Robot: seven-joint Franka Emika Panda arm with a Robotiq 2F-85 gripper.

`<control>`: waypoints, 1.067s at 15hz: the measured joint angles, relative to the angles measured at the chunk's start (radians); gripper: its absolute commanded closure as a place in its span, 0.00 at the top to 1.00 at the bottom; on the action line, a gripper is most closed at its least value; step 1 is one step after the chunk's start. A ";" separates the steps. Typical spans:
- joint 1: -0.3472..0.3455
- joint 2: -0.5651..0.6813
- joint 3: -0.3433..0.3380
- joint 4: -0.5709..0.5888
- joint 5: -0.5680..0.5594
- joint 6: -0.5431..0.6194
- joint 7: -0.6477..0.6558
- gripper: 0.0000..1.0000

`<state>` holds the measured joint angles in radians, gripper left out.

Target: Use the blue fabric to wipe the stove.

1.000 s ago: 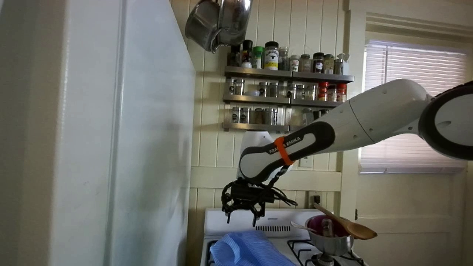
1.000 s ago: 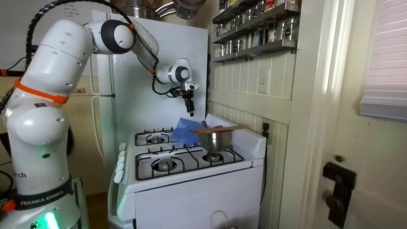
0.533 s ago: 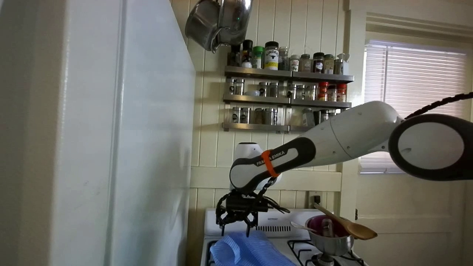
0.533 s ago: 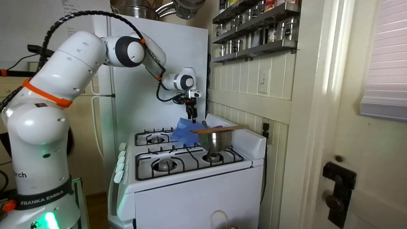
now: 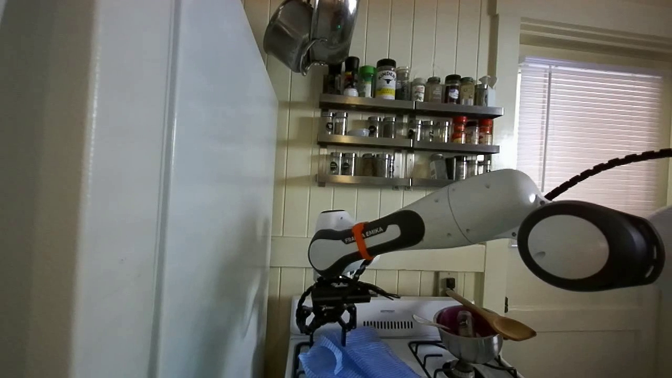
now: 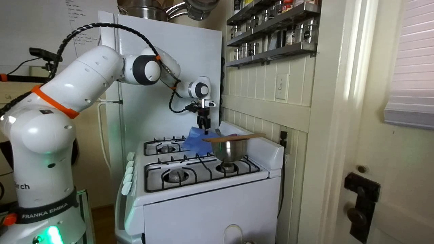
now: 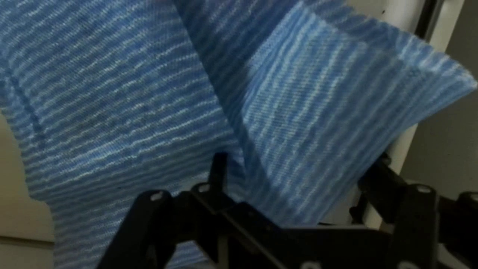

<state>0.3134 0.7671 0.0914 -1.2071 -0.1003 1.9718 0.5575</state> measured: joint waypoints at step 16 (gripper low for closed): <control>-0.031 -0.033 -0.052 0.088 0.013 -0.068 0.059 0.00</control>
<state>0.2828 0.7336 0.0390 -1.1190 -0.0872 1.9040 0.6163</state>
